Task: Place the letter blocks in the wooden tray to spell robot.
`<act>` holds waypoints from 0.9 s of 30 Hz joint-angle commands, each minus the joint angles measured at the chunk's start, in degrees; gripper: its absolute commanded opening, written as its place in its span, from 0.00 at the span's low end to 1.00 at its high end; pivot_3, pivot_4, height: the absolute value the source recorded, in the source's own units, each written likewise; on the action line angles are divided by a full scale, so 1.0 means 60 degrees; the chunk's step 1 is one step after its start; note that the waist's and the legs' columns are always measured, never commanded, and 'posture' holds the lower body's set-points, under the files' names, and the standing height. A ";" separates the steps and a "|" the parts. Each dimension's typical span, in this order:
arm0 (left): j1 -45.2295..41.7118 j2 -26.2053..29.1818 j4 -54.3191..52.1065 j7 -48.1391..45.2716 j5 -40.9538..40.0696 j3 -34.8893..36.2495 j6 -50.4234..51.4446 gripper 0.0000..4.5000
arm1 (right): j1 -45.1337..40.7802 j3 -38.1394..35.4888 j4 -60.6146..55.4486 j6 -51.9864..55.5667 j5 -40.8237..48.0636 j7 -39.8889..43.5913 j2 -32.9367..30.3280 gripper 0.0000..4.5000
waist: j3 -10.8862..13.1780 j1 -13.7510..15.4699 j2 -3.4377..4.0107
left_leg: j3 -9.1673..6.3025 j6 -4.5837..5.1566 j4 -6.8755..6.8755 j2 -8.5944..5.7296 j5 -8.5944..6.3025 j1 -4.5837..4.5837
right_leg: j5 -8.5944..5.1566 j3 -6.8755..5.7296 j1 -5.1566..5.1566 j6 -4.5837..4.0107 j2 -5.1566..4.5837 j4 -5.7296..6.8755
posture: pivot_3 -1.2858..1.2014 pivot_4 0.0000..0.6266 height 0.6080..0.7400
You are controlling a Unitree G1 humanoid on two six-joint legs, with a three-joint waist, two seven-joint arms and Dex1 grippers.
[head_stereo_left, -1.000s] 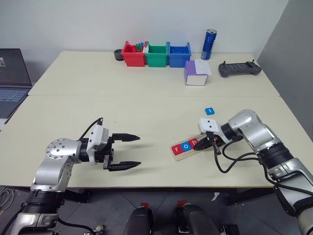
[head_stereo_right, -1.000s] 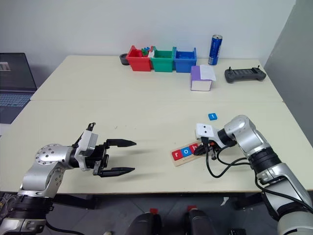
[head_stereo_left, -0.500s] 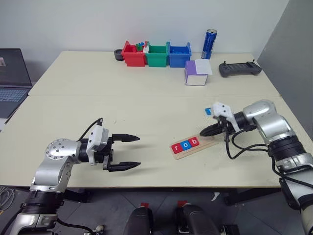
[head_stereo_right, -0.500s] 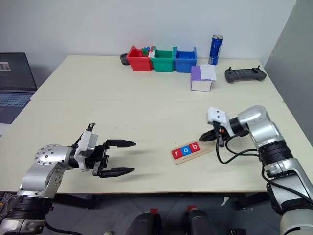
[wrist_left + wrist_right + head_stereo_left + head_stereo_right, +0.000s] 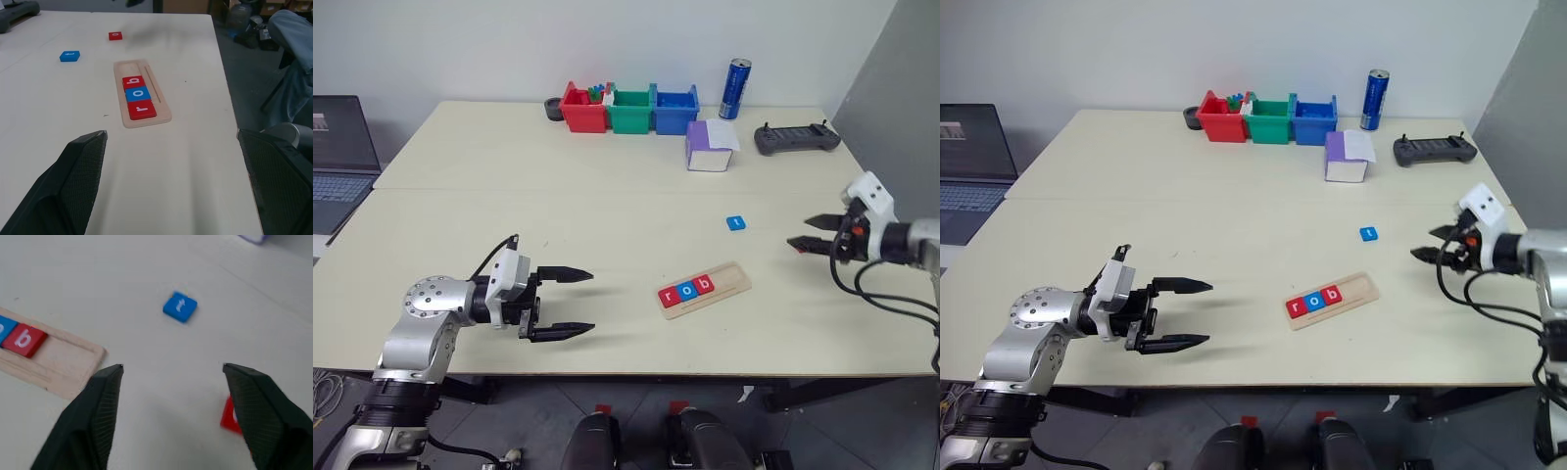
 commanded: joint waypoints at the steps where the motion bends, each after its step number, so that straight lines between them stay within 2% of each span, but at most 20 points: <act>1: -0.0293 0.0022 0.0108 -0.0158 -0.0073 0.0041 -0.0130 1.00 | 0.0347 -0.0827 -0.0767 0.0615 0.0365 -0.0769 -0.0204 0.99 | 0.0000 -0.0035 0.0000 | 0.0000 0.0000 0.0001 0.0002 0.0000 0.0003 | 0.0000 0.0000 0.0000 0.0000 0.0001 0.0002 | 0.52 0.24 1.00; 5: -0.0410 -0.0004 0.0271 -0.0271 -0.0052 0.0002 -0.0192 1.00 | 0.0877 -0.1323 -0.1563 0.1445 0.0736 -0.1569 0.0088 0.99 | -0.0001 -0.0048 0.0001 | -0.0001 0.0000 -0.0004 0.0007 0.0000 0.0007 | -0.0001 -0.0002 -0.0002 0.0001 0.0008 0.0008 | 0.52 0.24 1.00; 7: -0.0462 -0.0028 0.0329 -0.0314 -0.0047 -0.0017 -0.0199 1.00 | 0.0927 -0.1544 -0.1451 0.1770 0.0551 -0.2560 0.0409 0.99 | -0.0001 -0.0047 0.0001 | -0.0003 0.0000 -0.0007 0.0007 0.0000 0.0005 | -0.0001 -0.0002 -0.0002 0.0001 0.0010 0.0006 | 0.52 0.24 1.00; 12: -0.0468 -0.0062 0.0345 -0.0464 -0.0059 -0.0092 -0.0156 1.00 | 0.0809 -0.1497 -0.1696 0.2519 0.0549 -0.3888 0.0977 0.99 | -0.0001 -0.0018 0.0001 | -0.0002 0.0000 -0.0004 0.0000 0.0000 -0.0001 | -0.0001 0.0001 -0.0002 0.0001 0.0005 0.0003 | 0.52 0.24 1.00; 16: -0.0536 -0.0082 0.0445 -0.0541 -0.0019 -0.0101 -0.0183 1.00 | 0.0541 -0.1389 -0.1381 0.2356 0.0356 -0.4646 0.1229 0.99 | -0.0001 -0.0023 0.0001 | -0.0002 0.0000 -0.0006 0.0001 0.0000 -0.0001 | -0.0001 0.0002 -0.0004 0.0001 0.0006 0.0002 | 0.52 0.24 1.00; 19: -0.0575 -0.0098 0.0484 -0.0567 0.0002 -0.0103 -0.0202 1.00 | 0.0455 -0.0806 -0.1148 0.2394 0.0135 -0.4752 0.1147 0.99 | -0.0001 -0.0022 0.0001 | -0.0002 0.0000 -0.0005 0.0000 0.0000 -0.0002 | -0.0001 0.0001 -0.0004 0.0001 0.0006 0.0001 | 0.52 0.24 1.00; 27: -0.0478 -0.0096 0.0385 -0.0549 -0.0007 -0.0044 -0.0177 1.00 | 0.0311 -0.0718 -0.0559 0.1570 0.0495 -0.4570 0.1255 0.99 | -0.0001 -0.0025 0.0001 | -0.0002 0.0001 -0.0008 -0.0001 0.0000 -0.0005 | -0.0001 0.0001 -0.0004 0.0002 0.0006 -0.0007 | 0.52 0.24 1.00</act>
